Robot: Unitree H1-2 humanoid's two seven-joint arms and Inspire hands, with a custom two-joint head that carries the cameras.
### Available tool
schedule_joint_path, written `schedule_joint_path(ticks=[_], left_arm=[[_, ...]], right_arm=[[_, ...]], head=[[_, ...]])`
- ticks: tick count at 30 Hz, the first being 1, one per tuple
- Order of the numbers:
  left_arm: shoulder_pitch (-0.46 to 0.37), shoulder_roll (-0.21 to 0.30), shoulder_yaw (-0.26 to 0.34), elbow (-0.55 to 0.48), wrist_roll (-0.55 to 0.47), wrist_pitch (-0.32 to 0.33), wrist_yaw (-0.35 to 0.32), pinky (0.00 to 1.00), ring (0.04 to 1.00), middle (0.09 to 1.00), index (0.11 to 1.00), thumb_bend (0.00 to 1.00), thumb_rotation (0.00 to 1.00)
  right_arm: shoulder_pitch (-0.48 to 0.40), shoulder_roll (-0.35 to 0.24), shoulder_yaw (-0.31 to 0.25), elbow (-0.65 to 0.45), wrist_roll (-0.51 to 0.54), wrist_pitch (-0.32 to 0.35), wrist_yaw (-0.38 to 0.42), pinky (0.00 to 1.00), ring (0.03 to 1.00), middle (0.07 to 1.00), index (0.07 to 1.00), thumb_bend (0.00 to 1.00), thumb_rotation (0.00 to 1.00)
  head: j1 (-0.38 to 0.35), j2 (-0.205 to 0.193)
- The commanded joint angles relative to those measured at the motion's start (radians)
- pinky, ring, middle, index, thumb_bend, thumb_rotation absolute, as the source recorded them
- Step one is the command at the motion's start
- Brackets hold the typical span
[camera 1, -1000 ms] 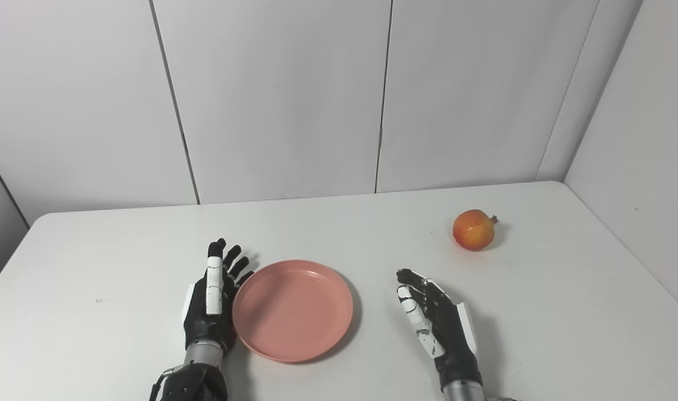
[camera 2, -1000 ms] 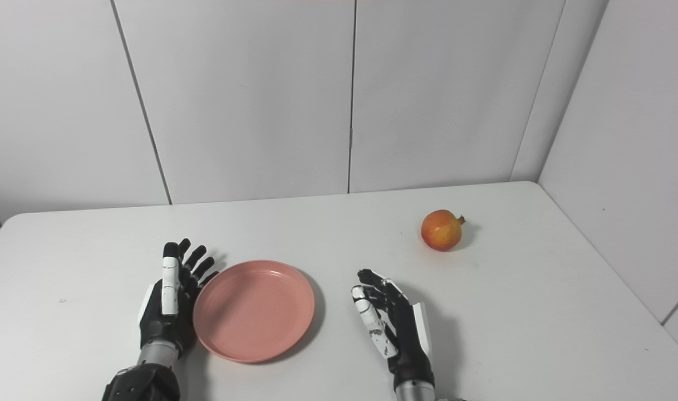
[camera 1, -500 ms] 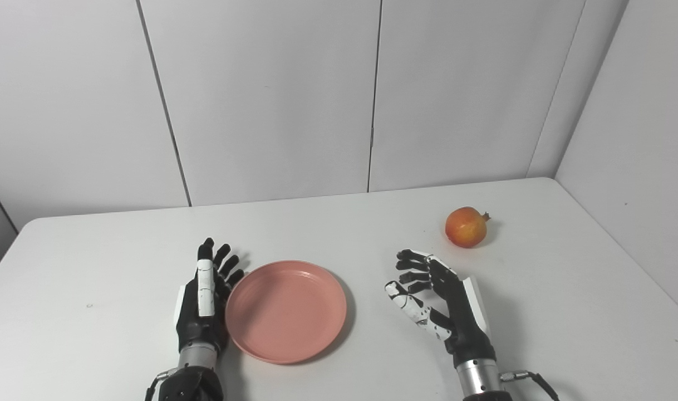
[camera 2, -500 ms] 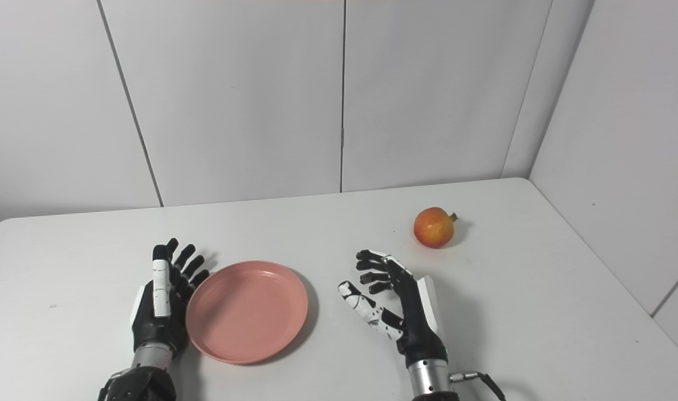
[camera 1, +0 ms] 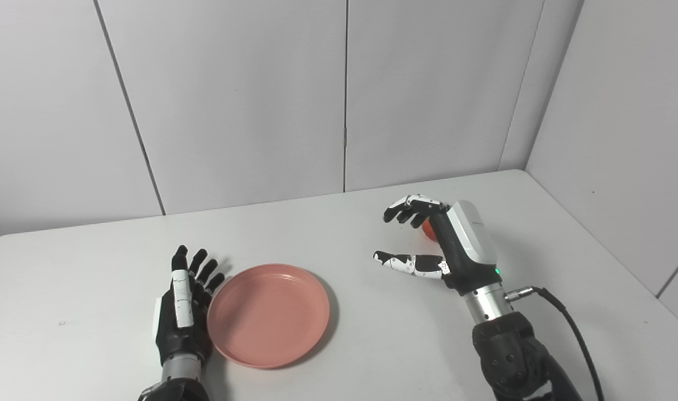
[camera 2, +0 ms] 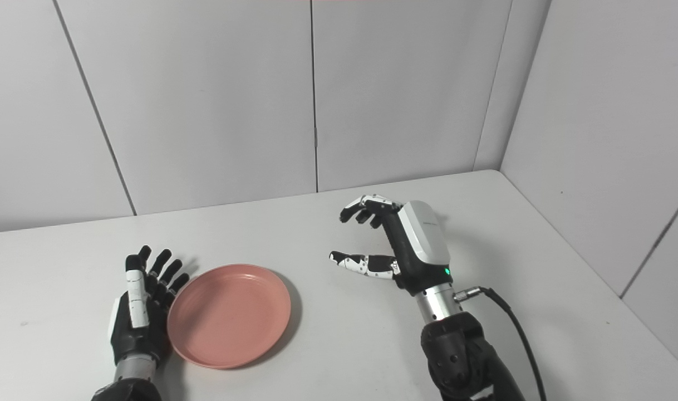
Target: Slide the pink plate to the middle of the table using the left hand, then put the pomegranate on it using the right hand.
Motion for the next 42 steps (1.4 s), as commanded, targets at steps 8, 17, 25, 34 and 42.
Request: schedule_joint_path(ticks=[8,17,25,34,42], left_arm=[[-0.013,-0.003,0.003,-0.016,-0.006,0.021,0.01,0.88,0.889,0.907,0.968,0.99,0.87],[-0.013,-0.006,0.007,-0.004,-0.009,0.018,0.006,0.91,0.895,0.896,0.97,0.98,0.87],[-0.012,-0.006,0.0,0.004,0.001,0.007,0.003,0.89,0.892,0.887,0.982,0.99,0.88],[-0.005,-0.019,-0.008,-0.006,0.009,0.0,0.014,0.9,0.882,0.872,0.978,0.98,0.88],[0.012,-0.027,-0.019,-0.042,0.016,0.013,0.025,0.92,0.889,0.878,0.972,0.97,0.89]], right_arm=[[-0.17,-0.092,-0.007,0.07,-0.183,0.028,-0.001,0.43,0.515,0.603,0.497,0.51,0.18],[-0.237,-0.123,0.002,0.19,-0.207,0.018,-0.023,0.64,0.692,0.692,0.673,0.77,0.62],[-0.309,-0.132,0.017,0.282,-0.213,0.088,0.051,0.79,0.812,0.796,0.756,0.77,0.73],[-0.363,-0.16,0.029,0.397,-0.202,0.124,0.076,0.87,0.855,0.822,0.752,0.8,0.78],[-0.397,-0.181,0.063,0.471,-0.209,0.181,0.096,1.0,0.933,0.868,0.764,0.81,0.86]], head=[[0.008,0.007],[0.029,-0.001],[0.043,-0.003],[0.065,-0.004],[0.073,0.01]])
